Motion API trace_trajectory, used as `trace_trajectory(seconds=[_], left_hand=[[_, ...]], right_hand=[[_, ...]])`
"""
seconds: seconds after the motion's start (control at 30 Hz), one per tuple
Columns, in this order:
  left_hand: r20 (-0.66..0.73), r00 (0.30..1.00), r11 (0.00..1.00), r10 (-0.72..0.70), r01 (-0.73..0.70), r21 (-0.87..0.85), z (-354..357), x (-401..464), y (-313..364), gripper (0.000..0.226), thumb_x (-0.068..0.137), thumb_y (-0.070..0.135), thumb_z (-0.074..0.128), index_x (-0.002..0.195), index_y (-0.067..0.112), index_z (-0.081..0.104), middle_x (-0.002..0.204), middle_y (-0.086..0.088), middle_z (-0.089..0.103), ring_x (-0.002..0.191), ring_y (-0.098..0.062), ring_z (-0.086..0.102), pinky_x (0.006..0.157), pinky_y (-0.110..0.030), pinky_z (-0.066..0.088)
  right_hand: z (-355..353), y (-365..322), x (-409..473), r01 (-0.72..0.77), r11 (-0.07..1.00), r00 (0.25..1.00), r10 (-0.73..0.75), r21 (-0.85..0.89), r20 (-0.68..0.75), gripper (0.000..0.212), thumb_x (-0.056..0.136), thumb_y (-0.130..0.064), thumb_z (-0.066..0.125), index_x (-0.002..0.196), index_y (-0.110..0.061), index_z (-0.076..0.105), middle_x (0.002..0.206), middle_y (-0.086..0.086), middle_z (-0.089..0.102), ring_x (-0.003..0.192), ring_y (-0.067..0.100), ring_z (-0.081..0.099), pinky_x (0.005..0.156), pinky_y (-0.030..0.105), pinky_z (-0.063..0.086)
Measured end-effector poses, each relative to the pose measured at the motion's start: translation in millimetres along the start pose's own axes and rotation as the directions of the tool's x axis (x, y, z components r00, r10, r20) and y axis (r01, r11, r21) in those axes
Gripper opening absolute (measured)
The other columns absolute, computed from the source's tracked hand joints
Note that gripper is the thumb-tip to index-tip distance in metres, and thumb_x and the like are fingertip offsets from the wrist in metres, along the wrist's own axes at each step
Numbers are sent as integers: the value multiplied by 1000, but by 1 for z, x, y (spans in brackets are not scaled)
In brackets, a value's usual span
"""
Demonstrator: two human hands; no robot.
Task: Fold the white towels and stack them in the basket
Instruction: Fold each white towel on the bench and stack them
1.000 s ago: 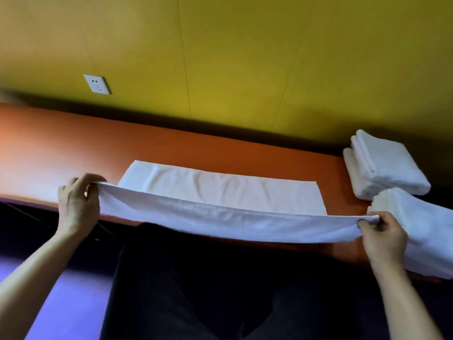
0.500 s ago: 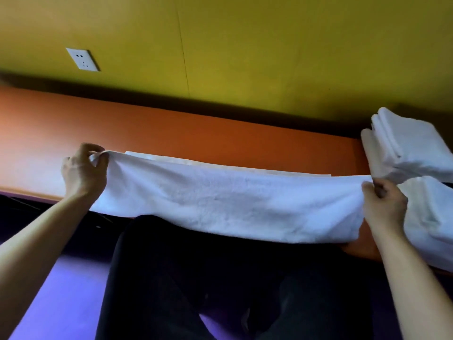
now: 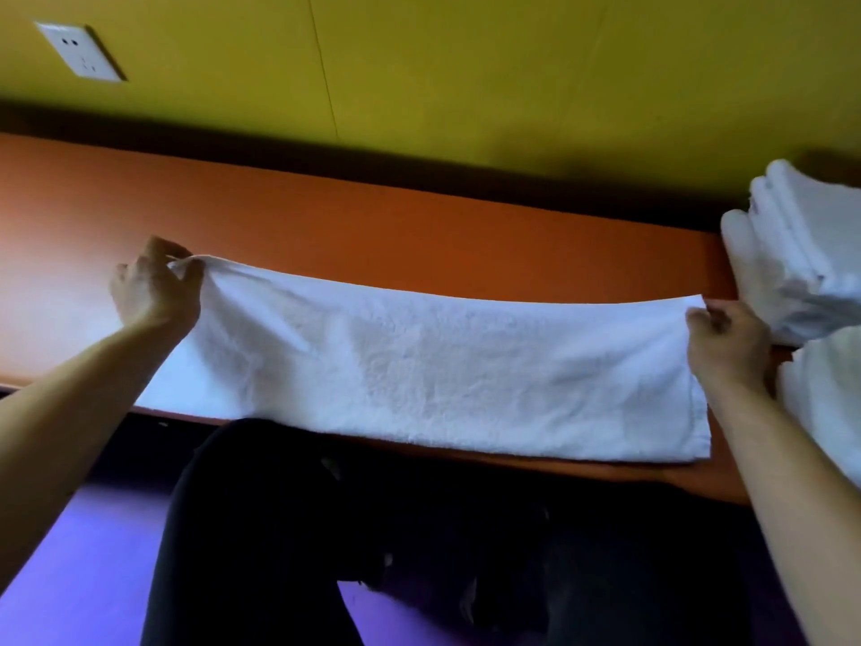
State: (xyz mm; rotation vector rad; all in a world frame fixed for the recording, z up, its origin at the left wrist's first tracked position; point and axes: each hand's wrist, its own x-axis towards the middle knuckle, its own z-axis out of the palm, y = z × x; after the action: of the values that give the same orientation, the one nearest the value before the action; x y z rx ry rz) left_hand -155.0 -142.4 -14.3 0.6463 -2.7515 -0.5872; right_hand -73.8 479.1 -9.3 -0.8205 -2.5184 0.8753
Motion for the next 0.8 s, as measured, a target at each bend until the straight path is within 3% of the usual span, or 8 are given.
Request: trace_trajectory(seconds=[0.07,0.13,0.23,0.33,0.43,0.5,0.6,0.8], left_hand=[[19,998,998,-55,55,-17,6,-6,2,36,95,29,64,126,16,54,135,-22,51,122,-44,44,98,-48,39],[69,995,997,-65,62,40,11,-22,3,53,92,32,68,138,18,46,145,-21,37,128,-46,39,103,-52,37],[133,984,980,118,-137,147,22,-60,4,57,92,36,66,143,21,45,150,-19,36,129,-47,39,103,-58,34],[240,944,941,226,-275,198,34,-94,7,53,95,43,58,144,28,45,152,-14,38,135,-42,37,107,-59,30],[363,918,926,162,-268,265,46,-107,7,62,98,55,46,154,36,28,163,-11,23,147,-37,22,115,-58,17],[404,902,918,148,-278,284,52,-101,8,67,100,59,36,159,38,13,167,-11,9,152,-37,11,119,-58,8],[418,894,911,162,-298,284,66,-84,17,66,101,60,27,159,39,3,168,-9,1,153,-36,2,120,-59,-1],[371,904,900,211,-328,288,92,-45,47,65,100,60,26,159,39,4,168,-10,4,153,-35,2,120,-58,-1]], right_hand=[[5,1,-5,15,998,1000,-16,-57,-13,31,94,-27,54,118,-10,64,116,20,68,109,40,61,90,41,47],[10,2,-16,149,970,987,-157,-192,-28,32,92,-30,57,122,-17,58,121,17,63,114,39,57,94,45,46],[26,-6,-43,398,896,917,-397,-196,47,37,91,-25,59,127,-15,56,125,16,58,115,38,53,95,50,45],[48,-17,-67,589,787,802,-541,-183,253,44,94,-38,48,132,-18,57,131,11,59,120,36,53,102,51,43],[64,-8,-69,645,711,733,-473,-279,489,57,97,-56,36,148,-29,43,154,3,45,143,26,39,118,49,26],[71,4,-67,625,721,731,-407,-298,548,62,98,-62,26,154,-36,31,162,-2,31,151,21,25,123,48,13],[77,12,-62,591,751,757,-389,-294,525,64,99,-63,22,157,-37,24,165,-5,24,153,16,17,124,46,6],[91,2,-33,546,775,796,-362,-317,485,63,100,-62,20,157,-37,22,167,-4,20,154,16,14,125,46,4]])
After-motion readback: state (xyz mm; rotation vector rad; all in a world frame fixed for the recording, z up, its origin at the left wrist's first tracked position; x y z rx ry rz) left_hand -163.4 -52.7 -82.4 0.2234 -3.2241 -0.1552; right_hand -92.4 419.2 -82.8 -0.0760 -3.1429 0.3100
